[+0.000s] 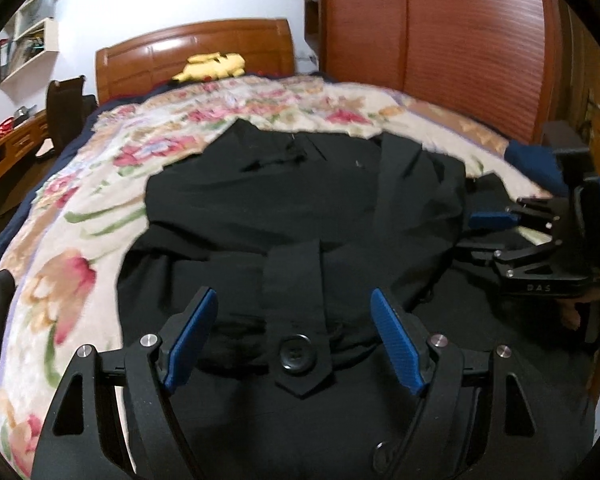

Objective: Fold large clothes

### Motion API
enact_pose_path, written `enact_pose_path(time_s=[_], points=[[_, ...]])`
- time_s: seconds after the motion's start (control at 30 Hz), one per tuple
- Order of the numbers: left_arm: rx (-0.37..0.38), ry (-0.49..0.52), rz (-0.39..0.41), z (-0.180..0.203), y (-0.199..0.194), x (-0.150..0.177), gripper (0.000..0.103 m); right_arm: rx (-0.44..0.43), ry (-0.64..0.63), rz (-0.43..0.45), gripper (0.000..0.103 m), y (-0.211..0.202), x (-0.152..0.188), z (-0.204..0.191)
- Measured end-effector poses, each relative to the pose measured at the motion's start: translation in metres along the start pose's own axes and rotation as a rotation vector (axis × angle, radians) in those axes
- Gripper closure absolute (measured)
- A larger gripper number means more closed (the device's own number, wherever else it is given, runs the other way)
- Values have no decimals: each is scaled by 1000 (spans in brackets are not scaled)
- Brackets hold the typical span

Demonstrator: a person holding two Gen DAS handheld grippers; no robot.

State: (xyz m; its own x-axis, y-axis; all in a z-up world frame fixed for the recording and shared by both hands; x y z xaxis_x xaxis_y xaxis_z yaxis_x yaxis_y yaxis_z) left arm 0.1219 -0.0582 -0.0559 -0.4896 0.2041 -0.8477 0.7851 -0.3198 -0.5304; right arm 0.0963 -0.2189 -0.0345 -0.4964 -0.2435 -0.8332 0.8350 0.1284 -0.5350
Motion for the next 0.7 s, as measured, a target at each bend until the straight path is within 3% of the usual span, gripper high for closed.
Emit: enact_pose_path(time_s=[0.1,0.27,0.4,0.43,0.53,0.7], points=[[0,24,-48,5,15,5,24,-1,6,-2,48,2,4,-1],[0,22,-104,5,29,11,39,-8,9,-9,48,5,11,-5],[-49,24,-142,-3,38,16,63,-18,13,-18,48,9,17,-2],[-53,25,-143,-4,38,17,74,-21,15,-18,48,10,20,0],[-78,35,-124,-8,34,16,86,-26,21,-15,48,11,22,2],[-127,12,-52,-28,13,3,92,-36,28,-14,48,6,28,12]])
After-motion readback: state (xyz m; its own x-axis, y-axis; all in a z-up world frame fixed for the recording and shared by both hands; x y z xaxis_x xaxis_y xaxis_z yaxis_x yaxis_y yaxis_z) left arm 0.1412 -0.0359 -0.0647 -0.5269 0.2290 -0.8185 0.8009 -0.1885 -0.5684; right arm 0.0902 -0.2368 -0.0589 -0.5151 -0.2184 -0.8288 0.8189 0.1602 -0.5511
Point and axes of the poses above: each gripper's, at about its wrist camera, not at the fingertips, and y roughly the way its jaws point, z to its right, x to its underside, the point moved 8 cm from there along y, roughly the way its jaws point, and after that the axes turned 8 degrees about z, right-handed, at the moved point
